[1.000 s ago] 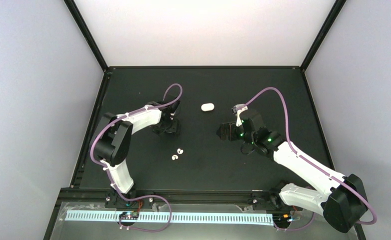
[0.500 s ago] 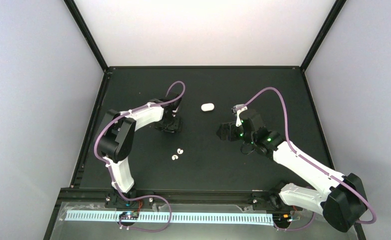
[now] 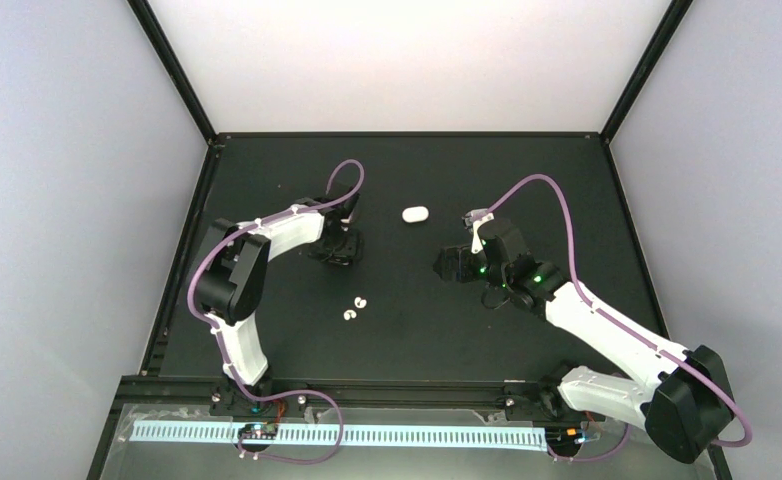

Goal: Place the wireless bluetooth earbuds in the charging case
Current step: Pick up the charging case at the center of the board.

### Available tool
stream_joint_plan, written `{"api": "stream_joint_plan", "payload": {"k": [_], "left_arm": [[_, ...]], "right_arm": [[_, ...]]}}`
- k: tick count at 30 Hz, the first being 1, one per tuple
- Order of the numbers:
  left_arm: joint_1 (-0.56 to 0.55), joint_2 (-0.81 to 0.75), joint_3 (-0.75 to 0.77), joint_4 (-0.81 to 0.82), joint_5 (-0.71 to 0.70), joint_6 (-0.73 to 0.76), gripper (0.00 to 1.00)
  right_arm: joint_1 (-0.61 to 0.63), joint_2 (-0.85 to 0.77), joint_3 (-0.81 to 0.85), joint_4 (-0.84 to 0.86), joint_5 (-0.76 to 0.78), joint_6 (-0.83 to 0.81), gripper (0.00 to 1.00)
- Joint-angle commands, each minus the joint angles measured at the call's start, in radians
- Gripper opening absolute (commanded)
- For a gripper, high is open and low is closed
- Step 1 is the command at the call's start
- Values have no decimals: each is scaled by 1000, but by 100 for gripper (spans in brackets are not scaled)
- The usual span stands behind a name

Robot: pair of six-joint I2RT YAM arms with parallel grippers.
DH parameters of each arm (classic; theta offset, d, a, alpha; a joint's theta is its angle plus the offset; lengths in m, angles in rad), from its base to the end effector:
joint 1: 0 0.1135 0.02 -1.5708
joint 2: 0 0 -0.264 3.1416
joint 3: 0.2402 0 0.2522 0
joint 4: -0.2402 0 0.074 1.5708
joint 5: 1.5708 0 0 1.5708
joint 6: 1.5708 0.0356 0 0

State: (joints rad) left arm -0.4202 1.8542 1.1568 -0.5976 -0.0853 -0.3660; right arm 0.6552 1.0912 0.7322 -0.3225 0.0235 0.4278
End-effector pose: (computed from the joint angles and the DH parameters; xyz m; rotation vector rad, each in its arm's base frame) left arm 0.3207 -0.1400 0.1503 0.0605 2.8536 -0.0392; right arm 0.1858 0.1417 0.2488 -0.2494 2.2981 0.5444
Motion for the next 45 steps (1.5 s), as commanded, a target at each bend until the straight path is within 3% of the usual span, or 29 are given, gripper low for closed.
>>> {"api": "stream_joint_plan", "payload": {"k": [1,10,21,27,36,45], "left_arm": [[15,59,-40,41,12,11,82],[17,58,-38,26,3,68,81],[17,53,-58,33,13,75,73],[16,4,-71,41,17,76,59],[-59,-343,-120,81,7,77,45],[-326,-707,-216,349,107,266,46]], "right_arm": [[5,-4,-4,-2,18,-5,100],[6,-7,-1,-13,29,-5,100],[6,-8,-2,-13,27,-6,100],[6,-12,-1,-17,26,-5,100],[4,-102,136,-107,-88,24,100],[5,-118,275,-217,-221,-10,100]]}}
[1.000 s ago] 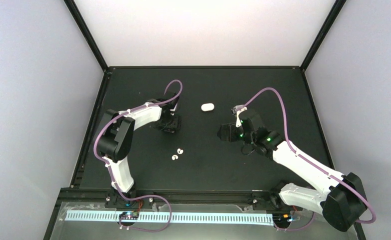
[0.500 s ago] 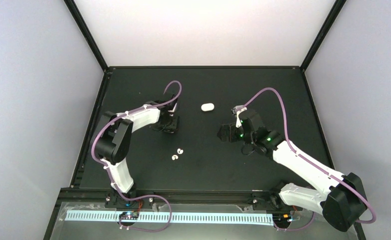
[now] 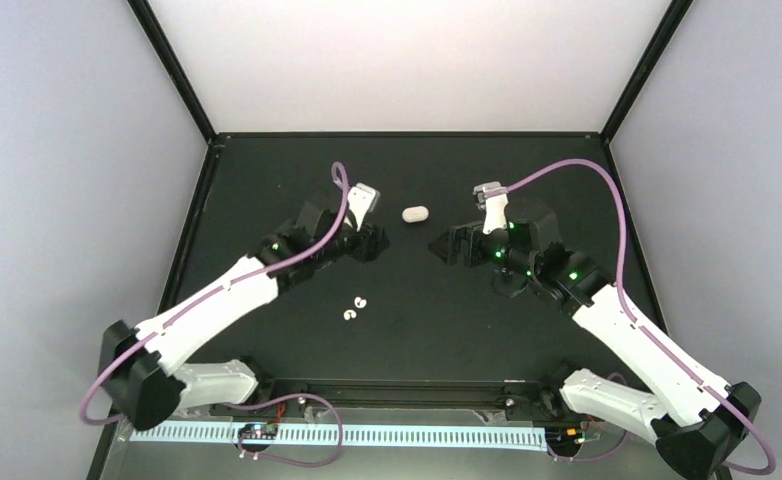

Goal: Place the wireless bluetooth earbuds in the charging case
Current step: Pick up the charging case at the center of the board.

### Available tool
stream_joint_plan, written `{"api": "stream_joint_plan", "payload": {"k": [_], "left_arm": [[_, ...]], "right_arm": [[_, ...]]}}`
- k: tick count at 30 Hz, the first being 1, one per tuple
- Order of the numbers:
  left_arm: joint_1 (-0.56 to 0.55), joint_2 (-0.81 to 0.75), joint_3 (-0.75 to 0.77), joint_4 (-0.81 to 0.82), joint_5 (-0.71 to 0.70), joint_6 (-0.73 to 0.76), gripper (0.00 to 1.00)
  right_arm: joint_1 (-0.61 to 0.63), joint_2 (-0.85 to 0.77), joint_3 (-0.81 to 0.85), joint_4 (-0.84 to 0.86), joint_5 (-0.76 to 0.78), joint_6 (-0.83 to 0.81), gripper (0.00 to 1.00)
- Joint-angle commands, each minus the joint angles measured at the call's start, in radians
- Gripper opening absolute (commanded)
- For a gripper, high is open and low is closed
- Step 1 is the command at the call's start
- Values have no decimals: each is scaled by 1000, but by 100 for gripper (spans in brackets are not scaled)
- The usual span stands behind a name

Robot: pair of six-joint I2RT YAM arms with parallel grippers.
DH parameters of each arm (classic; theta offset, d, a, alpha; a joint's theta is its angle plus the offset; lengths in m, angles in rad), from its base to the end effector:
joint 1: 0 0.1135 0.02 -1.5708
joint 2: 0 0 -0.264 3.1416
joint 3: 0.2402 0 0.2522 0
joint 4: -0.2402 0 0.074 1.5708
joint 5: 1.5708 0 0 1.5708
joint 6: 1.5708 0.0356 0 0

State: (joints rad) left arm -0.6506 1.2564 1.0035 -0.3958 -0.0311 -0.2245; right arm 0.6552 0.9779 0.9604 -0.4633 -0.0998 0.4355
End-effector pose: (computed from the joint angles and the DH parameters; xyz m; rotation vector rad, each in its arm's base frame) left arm 0.2218 -0.1674 0.2952 0.4600 2.2088 -0.4431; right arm 0.1687 0.1341 0.3375 -0.2990 2.1202 0.7644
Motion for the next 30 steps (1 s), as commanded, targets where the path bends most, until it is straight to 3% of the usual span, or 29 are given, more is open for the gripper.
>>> {"api": "stream_joint_plan", "payload": {"k": [1,5,11,15,20,30], "left_arm": [[-128,-147,-90,190,56,154,46],[-224,-295,-211,345,94,232,46],[-275,-418,-352,524,116,342,48],[-277,-421,-350,522,102,358,49],[-280,-423,-352,527,107,340,49],[-296,-430,-357,507,88,347,49]], "right_arm": [[5,-8,57,-82,-130,-9,99],[10,-41,77,-112,-176,33,99],[87,-72,132,-161,-122,52,96],[153,-39,151,-153,-73,82,91],[160,8,125,-43,-134,147,81],[190,150,209,8,-150,154,66]]}}
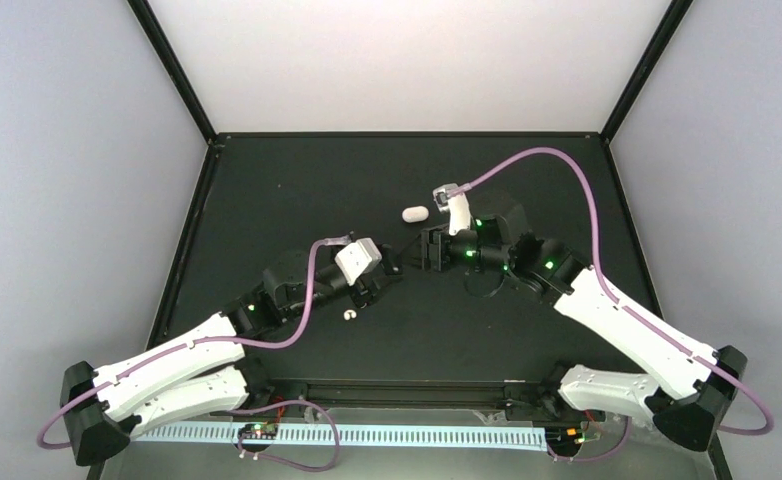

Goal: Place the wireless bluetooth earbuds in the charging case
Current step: Pick up the charging case at the center of the board.

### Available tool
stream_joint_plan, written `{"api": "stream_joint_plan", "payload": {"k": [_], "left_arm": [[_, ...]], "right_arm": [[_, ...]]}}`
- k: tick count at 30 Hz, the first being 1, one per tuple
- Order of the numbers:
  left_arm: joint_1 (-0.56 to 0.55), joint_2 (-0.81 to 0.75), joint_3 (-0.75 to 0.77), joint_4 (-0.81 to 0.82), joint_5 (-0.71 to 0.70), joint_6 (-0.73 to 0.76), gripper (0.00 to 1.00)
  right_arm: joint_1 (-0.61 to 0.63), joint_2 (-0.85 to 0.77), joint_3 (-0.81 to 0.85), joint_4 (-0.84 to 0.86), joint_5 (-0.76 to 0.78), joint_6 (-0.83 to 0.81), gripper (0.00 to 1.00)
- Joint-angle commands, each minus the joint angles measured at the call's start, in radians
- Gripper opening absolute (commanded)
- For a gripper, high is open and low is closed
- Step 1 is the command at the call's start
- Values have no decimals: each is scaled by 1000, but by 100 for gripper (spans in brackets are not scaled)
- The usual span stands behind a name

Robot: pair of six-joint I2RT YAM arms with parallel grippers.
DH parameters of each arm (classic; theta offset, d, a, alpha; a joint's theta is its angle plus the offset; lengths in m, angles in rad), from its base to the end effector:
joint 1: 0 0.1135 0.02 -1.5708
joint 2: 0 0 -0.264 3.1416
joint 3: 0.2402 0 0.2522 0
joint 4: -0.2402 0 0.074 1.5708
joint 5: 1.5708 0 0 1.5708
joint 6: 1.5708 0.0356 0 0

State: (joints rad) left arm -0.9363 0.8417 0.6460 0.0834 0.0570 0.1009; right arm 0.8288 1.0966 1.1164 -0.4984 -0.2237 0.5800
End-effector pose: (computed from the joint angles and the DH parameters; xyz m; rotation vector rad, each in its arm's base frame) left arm 0.1198 -0.1662 0.3093 0.8947 1.4788 -0.6713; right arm 0.1561 0.1820 0.3631 -0.4257 2.1835 1.0635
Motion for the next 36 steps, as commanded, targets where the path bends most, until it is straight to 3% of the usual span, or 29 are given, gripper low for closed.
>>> {"api": "stream_joint_plan", "payload": {"k": [1,17,36], "left_arm": [[-11,-15,1,26,-3,22,49],[-25,-10,2,19,-29,20,49],[-30,-6,4,17,-38,6,50]], "right_arm": [[21,42,62,43,-28,8,65],[71,132,109,12,-8,-13,42],[76,151,103,5,-12,-29,26]]}}
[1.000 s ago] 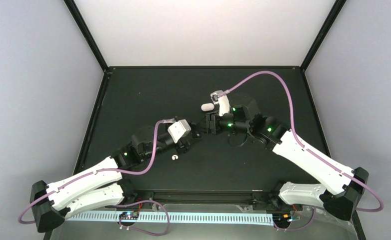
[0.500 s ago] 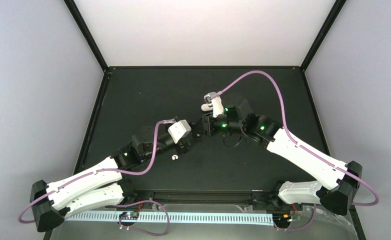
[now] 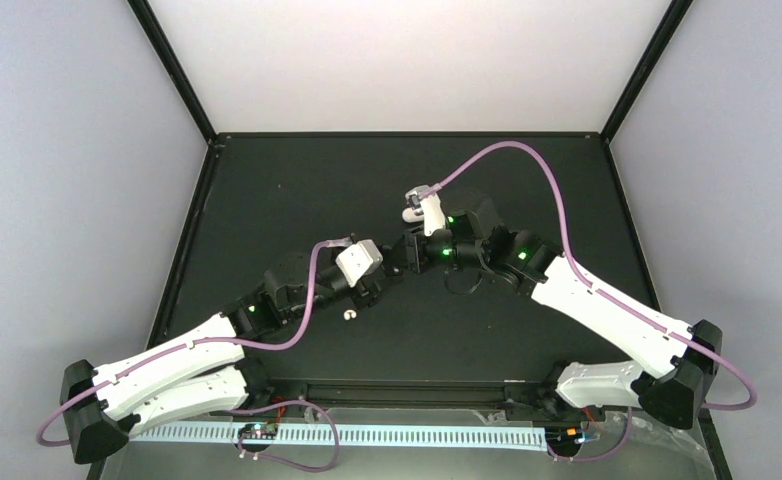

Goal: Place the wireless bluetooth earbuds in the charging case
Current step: Pick up the charging case at the center of the board.

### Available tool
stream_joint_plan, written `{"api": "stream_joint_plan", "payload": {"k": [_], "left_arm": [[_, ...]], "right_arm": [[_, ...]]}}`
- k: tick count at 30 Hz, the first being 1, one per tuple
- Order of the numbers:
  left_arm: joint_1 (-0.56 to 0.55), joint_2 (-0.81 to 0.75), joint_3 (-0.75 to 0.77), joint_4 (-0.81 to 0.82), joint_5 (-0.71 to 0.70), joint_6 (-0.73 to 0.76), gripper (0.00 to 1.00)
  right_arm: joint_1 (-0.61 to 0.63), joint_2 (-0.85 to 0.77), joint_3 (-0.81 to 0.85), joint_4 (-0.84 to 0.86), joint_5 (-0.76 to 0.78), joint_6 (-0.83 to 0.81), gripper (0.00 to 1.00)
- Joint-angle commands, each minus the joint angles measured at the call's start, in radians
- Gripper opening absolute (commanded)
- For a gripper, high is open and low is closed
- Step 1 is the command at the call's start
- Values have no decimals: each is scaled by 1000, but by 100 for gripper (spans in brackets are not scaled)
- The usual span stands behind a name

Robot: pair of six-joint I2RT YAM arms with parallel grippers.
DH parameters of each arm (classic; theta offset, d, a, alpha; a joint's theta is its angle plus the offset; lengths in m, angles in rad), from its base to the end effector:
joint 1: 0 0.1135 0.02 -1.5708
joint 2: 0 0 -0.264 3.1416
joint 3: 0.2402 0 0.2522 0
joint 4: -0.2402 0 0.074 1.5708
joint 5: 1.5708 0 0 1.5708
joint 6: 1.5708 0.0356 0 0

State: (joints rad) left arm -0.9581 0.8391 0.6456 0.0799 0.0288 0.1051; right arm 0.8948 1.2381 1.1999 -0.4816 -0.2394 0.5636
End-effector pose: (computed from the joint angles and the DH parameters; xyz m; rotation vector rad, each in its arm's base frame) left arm 0.1167 -0.1678 0.3093 0.8953 1.4785 -0.6607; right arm 0.1655 0.2199 0.3597 -0.5320 2.2196 1.0840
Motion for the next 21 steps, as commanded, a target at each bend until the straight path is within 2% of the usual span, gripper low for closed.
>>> {"api": "stream_joint_plan", "payload": {"k": [1,3,7,12,14,17,21], "left_arm": [[-8,-2,5,21,-11,1,50],[-9,0,5,21,-15,1,50],[-8,0,6,23,-15,1,50],[-8,-3,6,22,-16,1,50],[-9,-3,6,20,-17,1,50],[-9,-3,6,20,-15,2,50],[-10,-3,6,19,-17,2,50]], "right_arm": [[11,10,19,-12,2,-13,22],[10,12,17,-10,-3,-10,15],[10,11,15,-9,-3,-10,15],[10,12,13,-16,2,-11,27],[10,12,13,-20,5,-10,28],[9,13,12,-20,6,-11,27],[9,10,11,-17,3,-15,17]]}}
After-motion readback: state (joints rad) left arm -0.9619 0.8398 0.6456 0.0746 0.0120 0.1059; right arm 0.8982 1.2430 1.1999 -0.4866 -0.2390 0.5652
